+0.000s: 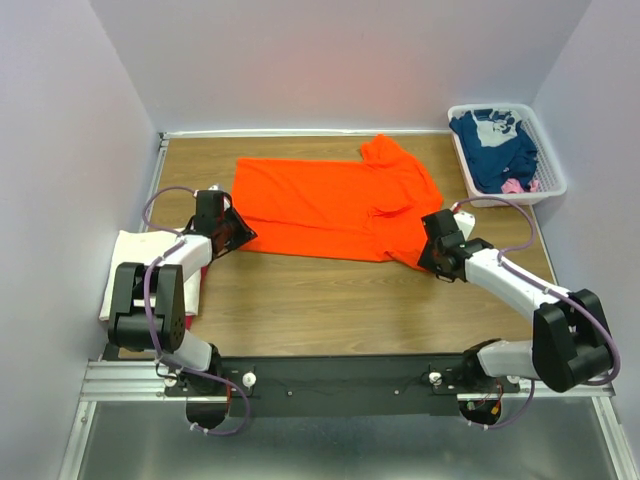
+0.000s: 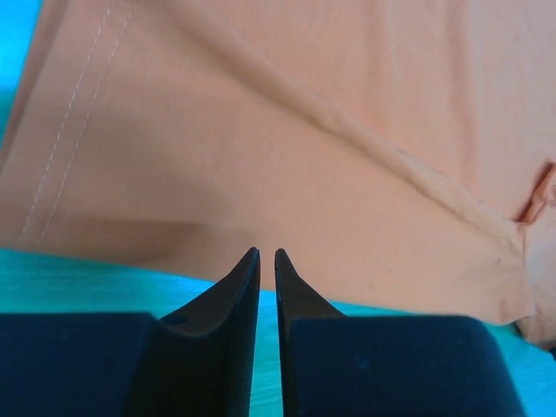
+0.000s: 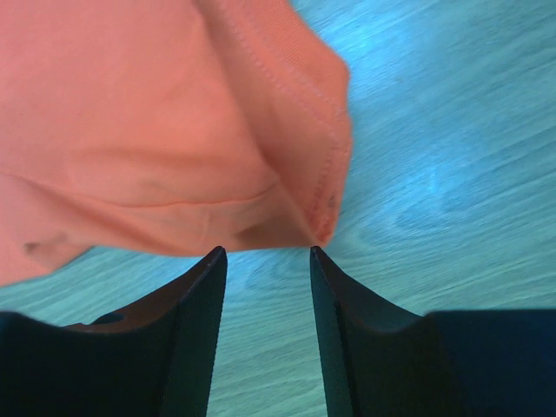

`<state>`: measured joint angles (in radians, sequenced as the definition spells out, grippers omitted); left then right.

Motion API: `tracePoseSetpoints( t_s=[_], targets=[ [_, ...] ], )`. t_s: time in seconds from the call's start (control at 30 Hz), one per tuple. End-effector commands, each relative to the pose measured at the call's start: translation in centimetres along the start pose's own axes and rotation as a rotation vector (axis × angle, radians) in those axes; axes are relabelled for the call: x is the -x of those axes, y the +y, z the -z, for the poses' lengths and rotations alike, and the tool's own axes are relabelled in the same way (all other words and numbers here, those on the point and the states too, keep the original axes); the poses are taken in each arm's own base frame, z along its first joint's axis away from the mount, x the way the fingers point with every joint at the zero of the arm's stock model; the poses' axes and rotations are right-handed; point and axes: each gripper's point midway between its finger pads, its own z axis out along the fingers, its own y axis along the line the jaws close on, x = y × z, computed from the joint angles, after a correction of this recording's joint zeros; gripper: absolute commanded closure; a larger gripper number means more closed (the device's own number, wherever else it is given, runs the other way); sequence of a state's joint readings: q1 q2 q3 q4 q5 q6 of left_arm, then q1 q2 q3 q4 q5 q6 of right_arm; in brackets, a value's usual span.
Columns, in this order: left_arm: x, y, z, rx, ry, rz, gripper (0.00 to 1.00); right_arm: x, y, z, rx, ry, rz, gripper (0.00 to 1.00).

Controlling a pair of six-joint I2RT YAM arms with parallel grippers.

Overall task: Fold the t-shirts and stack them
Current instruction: Fold the tshirt

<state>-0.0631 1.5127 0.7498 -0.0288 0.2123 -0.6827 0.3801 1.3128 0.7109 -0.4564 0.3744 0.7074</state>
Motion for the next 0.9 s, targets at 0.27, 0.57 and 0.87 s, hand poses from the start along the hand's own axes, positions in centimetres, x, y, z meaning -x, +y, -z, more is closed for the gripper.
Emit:
tracePoseSetpoints(
  t_s=[0.27, 0.57, 0.87],
  targets=[
    [2.4, -1.5, -0.8, -0.042, -0.044, 0.025, 0.81, 0.5, -2.2, -1.8, -0.072, -0.021, -0.055, 0.45],
    [1.2, 0.5, -1.8, 0.022, -0.018, 0.053, 0.80, 1.1, -0.8, -3.1, -0.040, -0.021, -0.055, 0.48],
    [-0.4, 2.5, -2.2, 0.082, -0.005, 0.090, 0.80, 1.9, -1.1, -2.7, -0.038, -0.038, -0.037, 0.85]
  ],
)
